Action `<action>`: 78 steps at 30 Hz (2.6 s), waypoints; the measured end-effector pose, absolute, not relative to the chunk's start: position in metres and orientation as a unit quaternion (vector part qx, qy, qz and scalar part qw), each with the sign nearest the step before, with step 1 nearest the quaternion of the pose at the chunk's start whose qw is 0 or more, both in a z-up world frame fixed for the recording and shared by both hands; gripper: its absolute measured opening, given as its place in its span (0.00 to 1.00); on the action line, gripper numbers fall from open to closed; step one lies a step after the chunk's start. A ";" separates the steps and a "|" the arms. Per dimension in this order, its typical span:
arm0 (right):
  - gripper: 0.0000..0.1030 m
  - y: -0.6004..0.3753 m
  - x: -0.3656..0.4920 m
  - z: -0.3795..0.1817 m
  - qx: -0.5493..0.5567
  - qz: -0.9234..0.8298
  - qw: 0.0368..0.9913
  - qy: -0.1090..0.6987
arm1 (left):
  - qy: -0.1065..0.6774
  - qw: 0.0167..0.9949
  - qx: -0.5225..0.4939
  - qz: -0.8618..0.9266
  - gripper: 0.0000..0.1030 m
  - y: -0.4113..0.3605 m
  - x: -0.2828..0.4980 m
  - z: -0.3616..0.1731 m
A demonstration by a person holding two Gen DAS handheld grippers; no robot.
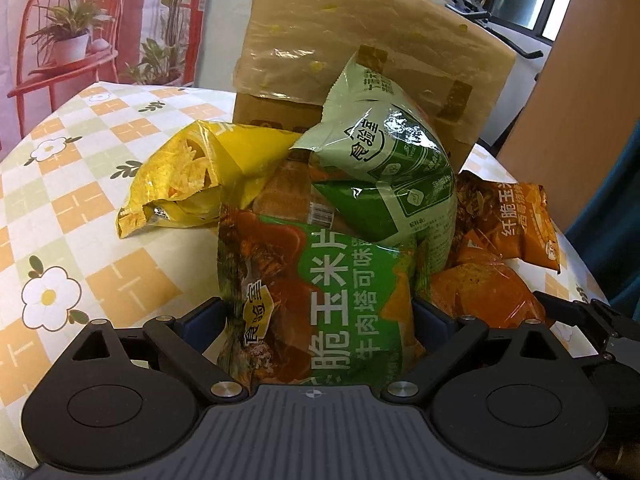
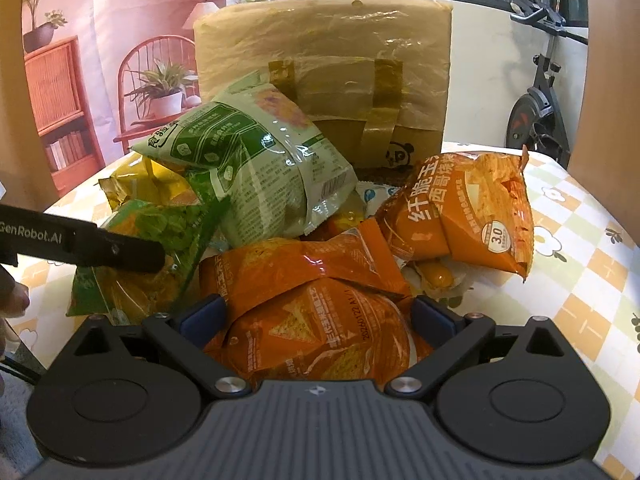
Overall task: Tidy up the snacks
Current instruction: 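Grasp the green-and-orange corn chip bag with left gripper while right grasps an orange chip bag, then lift both held bags up and carry them over the box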
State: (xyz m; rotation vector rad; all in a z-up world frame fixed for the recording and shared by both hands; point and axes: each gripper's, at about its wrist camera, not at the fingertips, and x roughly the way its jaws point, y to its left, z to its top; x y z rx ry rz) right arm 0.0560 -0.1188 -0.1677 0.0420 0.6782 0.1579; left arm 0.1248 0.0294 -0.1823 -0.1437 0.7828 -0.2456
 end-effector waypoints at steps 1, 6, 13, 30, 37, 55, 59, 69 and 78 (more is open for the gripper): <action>0.97 -0.119 0.055 -0.168 0.021 0.077 0.940 0.332 | 0.379 0.915 -0.069 -0.119 0.96 0.029 0.125 -0.182; 0.98 -0.119 0.054 -0.168 0.024 0.077 0.940 0.332 | 0.382 0.914 -0.071 -0.119 0.96 0.029 0.126 -0.183; 0.98 -0.119 0.054 -0.168 0.024 0.077 0.940 0.332 | 0.387 0.911 -0.071 -0.125 0.94 0.029 0.125 -0.185; 1.00 -0.123 0.055 -0.171 0.030 0.076 0.939 0.335 | 0.357 0.927 -0.052 -0.103 0.82 0.031 0.115 -0.172; 1.00 -0.123 0.056 -0.174 0.033 0.074 0.938 0.336 | 0.345 0.932 -0.045 -0.106 0.82 0.032 0.107 -0.167; 0.69 -0.114 0.047 -0.163 0.014 0.086 0.940 0.329 | 0.295 0.948 -0.048 -0.106 0.82 0.040 0.084 -0.144; 0.69 -0.118 0.039 -0.152 0.022 0.080 0.949 0.305 | 0.281 0.953 -0.050 -0.104 0.82 0.042 0.079 -0.138; 0.69 -0.125 0.034 -0.129 0.027 0.069 0.960 0.269 | 0.249 0.964 -0.031 -0.091 0.82 0.040 0.079 -0.118; 0.69 -0.136 0.036 -0.101 0.022 0.070 0.971 0.228 | 0.223 0.971 -0.018 -0.087 0.82 0.040 0.094 -0.089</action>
